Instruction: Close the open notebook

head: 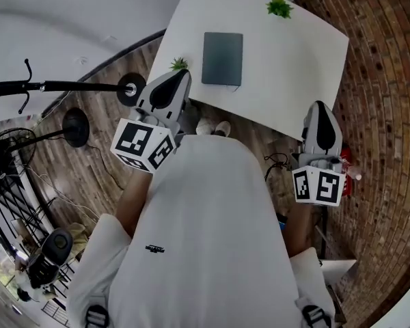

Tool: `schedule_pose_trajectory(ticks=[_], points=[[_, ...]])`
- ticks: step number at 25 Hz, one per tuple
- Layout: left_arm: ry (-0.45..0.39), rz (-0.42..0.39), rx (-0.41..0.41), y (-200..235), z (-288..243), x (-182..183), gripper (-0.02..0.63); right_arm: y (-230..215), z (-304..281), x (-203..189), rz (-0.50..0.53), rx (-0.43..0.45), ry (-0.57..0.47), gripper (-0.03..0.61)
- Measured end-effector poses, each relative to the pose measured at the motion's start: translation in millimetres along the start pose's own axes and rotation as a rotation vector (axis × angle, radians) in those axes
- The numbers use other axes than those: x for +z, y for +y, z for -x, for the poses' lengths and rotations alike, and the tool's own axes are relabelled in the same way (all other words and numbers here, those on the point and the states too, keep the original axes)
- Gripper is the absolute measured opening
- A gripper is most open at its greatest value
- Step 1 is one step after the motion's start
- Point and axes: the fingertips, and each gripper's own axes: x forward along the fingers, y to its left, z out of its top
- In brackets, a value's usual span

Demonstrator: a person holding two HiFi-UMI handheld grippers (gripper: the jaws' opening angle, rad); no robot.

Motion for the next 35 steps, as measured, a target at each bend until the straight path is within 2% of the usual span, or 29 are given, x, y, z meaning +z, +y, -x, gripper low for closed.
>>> schedule_pose_trajectory(ticks=[8,12,15,20,24,27,35], points=[[-0.065,-0.044,-0.025,-20.6,-2.8,16.6,0.003,-21.3,38.7,17.1,0.062,-0.105,-0.081,-0.004],[-0.069,-0.066,-0.046,-29.7,-8.7,17.4,0.003,-21.6,41.6,6.0,0.070,-0.124,-0.052,-0.005],[-0.070,-0.068,-0.044,-28.8,-8.5,17.0,0.003,-12.6,33.4,-1.3,0.083,-0.100,-0.015,-0.005],[-0.078,-0.063,-0.061,-37.7,-12.0,18.0,0.003,-3.6,23.8,6.2,0.001,-0.028,-0.024,-0.005],[-0.077,-0.060,-0.075,-43.2,-11.3,16.6,0.003,5.5,16.6,8.2,0.057,-0.016,-0.003,-0.003],[-0.064,-0.063,-0.081,-46.0,-10.5,12.9,0.003,8.6,17.1,10.4,0.050,0.006,-0.003,-0.005],[-0.030,-0.056,-0.083,-44.1,-7.2,5.5,0.003,4.8,25.1,11.5,0.051,-0.027,0.006,-0.005]])
